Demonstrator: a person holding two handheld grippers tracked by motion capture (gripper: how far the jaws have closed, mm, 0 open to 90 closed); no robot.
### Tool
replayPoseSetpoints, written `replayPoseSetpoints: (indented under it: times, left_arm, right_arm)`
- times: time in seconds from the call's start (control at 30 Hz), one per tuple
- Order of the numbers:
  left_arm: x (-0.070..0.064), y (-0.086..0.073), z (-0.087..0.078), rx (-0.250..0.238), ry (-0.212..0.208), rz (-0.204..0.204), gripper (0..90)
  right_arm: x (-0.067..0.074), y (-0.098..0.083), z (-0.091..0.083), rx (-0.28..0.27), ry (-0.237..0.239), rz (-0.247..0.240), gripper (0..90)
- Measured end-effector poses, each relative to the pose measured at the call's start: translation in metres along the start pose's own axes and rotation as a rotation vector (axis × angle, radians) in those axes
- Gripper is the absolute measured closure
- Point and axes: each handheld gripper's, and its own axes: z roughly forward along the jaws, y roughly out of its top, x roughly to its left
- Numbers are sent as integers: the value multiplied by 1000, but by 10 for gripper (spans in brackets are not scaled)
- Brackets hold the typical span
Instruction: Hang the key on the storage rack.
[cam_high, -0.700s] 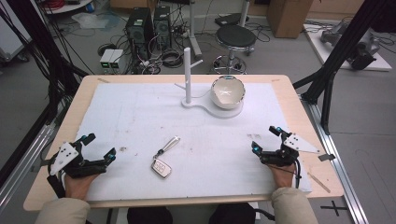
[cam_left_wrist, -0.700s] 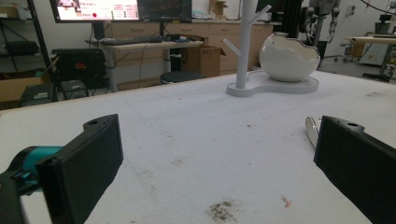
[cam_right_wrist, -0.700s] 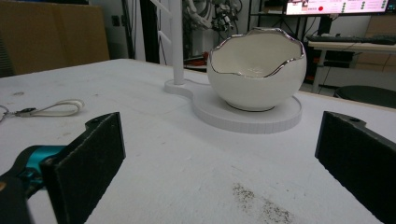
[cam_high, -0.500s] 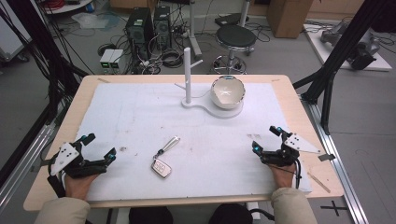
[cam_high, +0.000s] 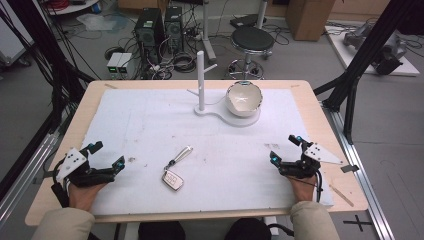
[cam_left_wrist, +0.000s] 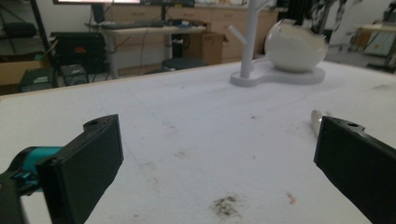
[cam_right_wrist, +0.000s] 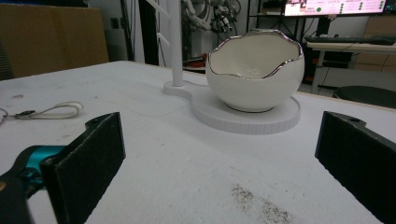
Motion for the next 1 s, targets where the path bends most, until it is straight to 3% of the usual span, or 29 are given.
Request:
replayPoseSetpoints:
  times: [0.03,0.07,0.17,0.33,0.4,0.47,0.53,0.57,0.6,0.67,0.77,1.0]
  left_arm:
    - [1,12,1,0,-16,9,17]
    - [1,12,1,0,-16,9,17]
    - [0,37,7,42,-62,59,17]
    - [-2,61,17,108,-118,78,17]
    - [-5,79,26,170,-162,90,17]
    - [-7,85,29,197,-178,86,17]
    - [-12,104,41,282,-219,99,17]
    - [-12,104,41,282,-219,99,17]
    - [-16,115,48,318,-238,146,17]
    - [-19,119,52,328,-249,162,17]
    - [-28,133,66,380,-292,203,17]
    - [-41,139,90,462,-361,238,17]
  right_arm:
    - [0,0,0,2,0,3,6]
    - [0,0,0,0,1,2,6]
    - [0,0,0,3,2,12,6]
    - [0,0,0,1,1,6,6]
    - [0,0,0,0,0,1,6]
    - [0,0,0,2,0,2,6]
    - [0,0,0,2,-1,2,6]
    - [0,0,0,2,-1,2,6]
    - [0,0,0,2,0,1,6]
    - [0,0,0,2,0,1,6]
    - [0,0,0,-1,2,2,6]
    - [0,0,0,2,1,5,6]
